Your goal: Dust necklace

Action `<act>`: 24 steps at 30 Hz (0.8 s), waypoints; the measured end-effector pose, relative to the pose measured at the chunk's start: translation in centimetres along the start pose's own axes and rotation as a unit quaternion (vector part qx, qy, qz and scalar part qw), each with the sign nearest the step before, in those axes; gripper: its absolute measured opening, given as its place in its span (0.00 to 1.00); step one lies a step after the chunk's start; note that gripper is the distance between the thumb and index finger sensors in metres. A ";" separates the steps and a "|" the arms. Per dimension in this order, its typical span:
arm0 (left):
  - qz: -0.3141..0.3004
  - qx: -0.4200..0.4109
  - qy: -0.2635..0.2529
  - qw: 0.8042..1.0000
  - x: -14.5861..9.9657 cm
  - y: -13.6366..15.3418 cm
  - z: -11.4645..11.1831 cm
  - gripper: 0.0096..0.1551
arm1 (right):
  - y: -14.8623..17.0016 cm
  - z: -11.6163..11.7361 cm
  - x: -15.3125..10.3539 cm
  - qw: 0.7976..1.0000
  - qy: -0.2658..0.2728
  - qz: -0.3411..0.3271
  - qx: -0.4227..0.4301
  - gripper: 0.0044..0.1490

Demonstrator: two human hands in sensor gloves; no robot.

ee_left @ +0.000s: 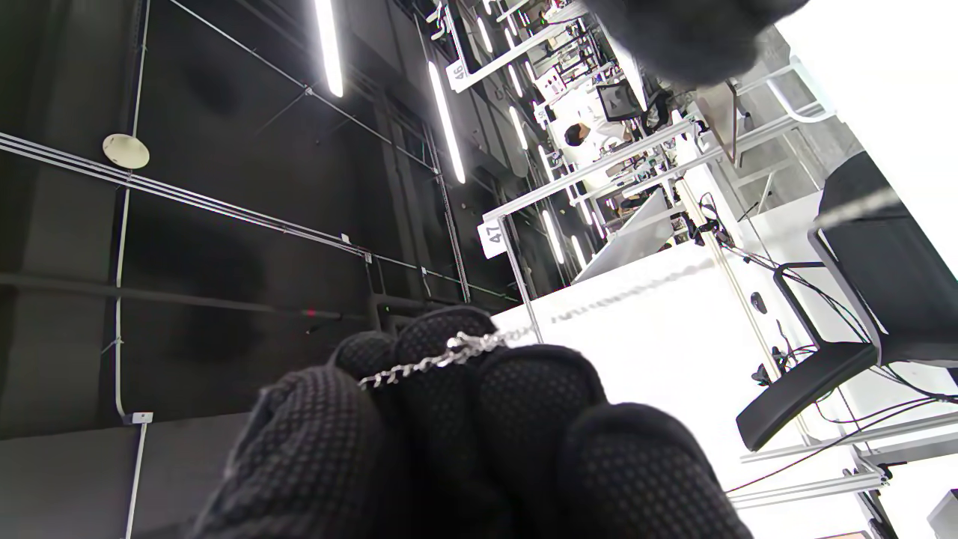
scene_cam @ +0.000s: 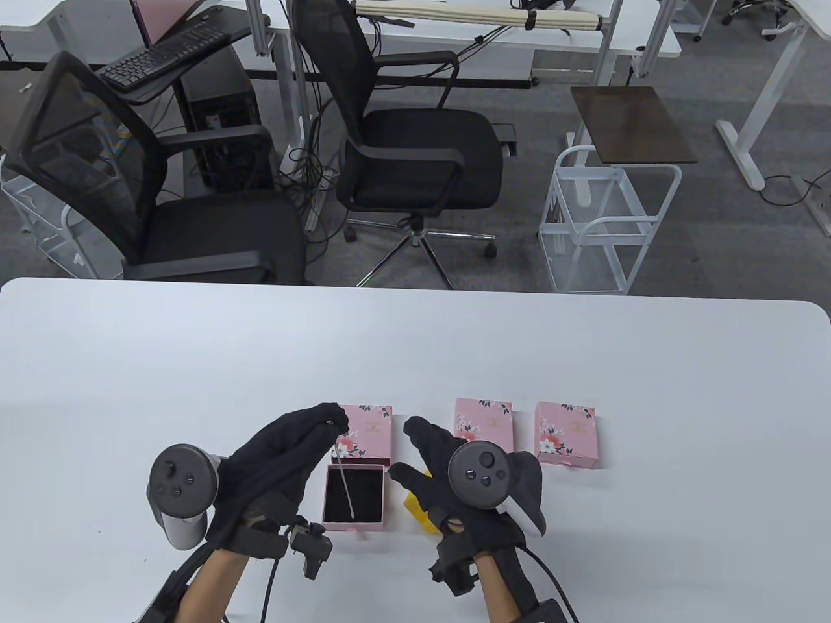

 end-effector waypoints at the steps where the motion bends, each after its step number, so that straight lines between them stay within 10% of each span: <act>1: 0.000 0.000 0.000 1.000 0.0 0.0 0.0 0.19 | -0.8 -0.2 0.2 1.000 0.004 -0.013 0.008 0.42; 11: -0.005 0.012 -0.012 1.000 0.0 -0.4 0.8 0.18 | -5.5 2.5 2.9 0.991 -0.061 -0.084 0.087 0.42; 15: -0.011 0.011 -0.018 1.000 -0.1 -0.8 1.2 0.18 | -5.3 4.0 3.8 0.992 -0.050 -0.088 0.073 0.28; 24: 0.000 -0.001 -0.058 0.998 0.0 -0.3 4.0 0.18 | -1.8 1.5 3.2 0.993 -0.014 -0.049 0.103 0.22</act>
Point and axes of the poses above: the tracker on the back of each hand, its own y axis roughly to the little-finger side, its own x axis roughly from the wrist to the fingertips, z = x × y, the point moved 3 cm from there along x, roughly from the wrist to the fingertips, and after that the axes turned 10 degrees about -z, right-handed, at the moved point
